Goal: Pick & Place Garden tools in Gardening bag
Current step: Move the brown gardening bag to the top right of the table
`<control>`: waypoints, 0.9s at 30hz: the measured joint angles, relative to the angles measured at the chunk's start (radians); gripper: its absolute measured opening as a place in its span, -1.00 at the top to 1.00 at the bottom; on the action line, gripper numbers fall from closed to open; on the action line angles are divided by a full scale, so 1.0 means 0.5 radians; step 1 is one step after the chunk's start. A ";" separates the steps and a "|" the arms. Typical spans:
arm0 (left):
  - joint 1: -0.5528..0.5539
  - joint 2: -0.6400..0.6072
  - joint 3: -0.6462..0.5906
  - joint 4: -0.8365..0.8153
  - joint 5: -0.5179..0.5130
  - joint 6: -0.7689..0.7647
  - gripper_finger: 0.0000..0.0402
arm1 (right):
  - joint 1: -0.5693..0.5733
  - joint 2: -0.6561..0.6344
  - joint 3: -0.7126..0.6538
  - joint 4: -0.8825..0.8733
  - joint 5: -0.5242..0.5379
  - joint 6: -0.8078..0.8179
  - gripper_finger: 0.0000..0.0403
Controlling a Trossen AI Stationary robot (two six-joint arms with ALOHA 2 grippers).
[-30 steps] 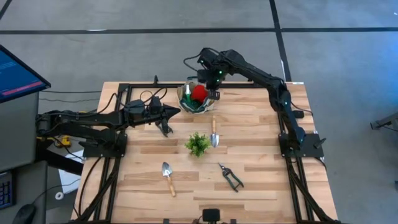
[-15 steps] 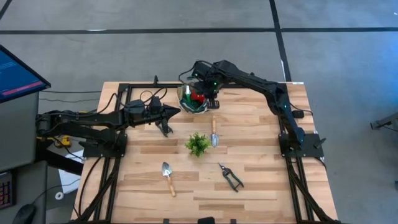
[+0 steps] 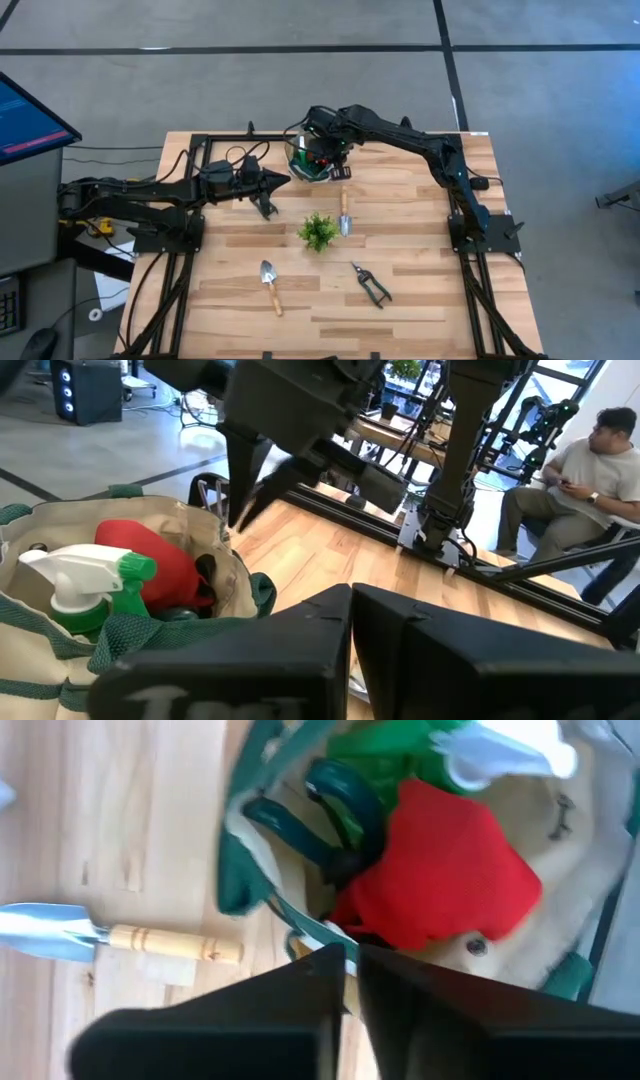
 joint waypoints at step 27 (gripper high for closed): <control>0.000 0.000 0.000 -0.030 0.001 0.000 0.99 | -0.081 0.025 -0.201 0.196 0.104 -0.038 0.51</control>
